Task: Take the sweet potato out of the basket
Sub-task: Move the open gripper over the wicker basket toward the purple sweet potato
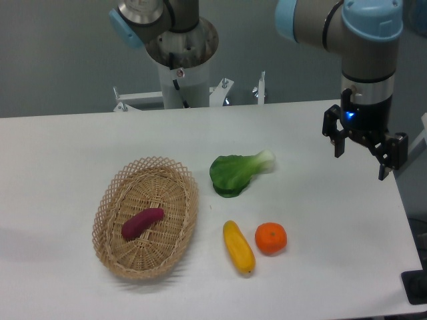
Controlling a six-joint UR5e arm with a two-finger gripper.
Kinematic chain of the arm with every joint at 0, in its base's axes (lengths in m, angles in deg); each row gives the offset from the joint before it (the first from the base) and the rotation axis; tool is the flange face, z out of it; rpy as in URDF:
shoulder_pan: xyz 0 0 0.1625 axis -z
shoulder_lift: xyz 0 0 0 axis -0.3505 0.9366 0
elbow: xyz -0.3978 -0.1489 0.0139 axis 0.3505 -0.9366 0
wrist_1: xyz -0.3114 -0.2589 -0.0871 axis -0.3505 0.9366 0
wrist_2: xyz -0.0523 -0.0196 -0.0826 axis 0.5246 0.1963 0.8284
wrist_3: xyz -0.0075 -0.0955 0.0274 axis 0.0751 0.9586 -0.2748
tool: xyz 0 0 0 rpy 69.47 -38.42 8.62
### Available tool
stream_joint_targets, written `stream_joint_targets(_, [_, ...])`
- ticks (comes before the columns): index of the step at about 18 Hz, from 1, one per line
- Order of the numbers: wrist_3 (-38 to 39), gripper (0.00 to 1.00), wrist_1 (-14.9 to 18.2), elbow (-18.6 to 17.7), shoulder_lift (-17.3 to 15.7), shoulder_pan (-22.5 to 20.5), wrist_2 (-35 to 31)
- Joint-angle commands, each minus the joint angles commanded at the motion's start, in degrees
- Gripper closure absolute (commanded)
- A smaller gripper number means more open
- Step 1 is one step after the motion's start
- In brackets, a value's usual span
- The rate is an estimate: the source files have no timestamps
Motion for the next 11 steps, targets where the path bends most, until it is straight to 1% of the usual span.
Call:
stream_joint_targets(4, [0.0, 0.00, 0.3, -1.2, -1.0, 0.0, 0.1])
stream_joint_targets(5, [0.0, 0.00, 0.3, -2.4, -1.2, -0.2, 0.3])
stream_joint_targets(7, [0.6, 0.00, 0.2, -5.1, -2.5, 0.2, 0.1])
stream_joint_targets(9, [1.7, 0.00, -0.1, -9.6, -3.7, 0.1, 0.3])
stream_joint_targets(10, [3.0, 0.00, -1.0, -11.8, -3.9, 0.3, 0.3])
stream_joint_targets(11, [5.4, 0.00, -2.8, -13.1, -4.7, 0.4, 0.4])
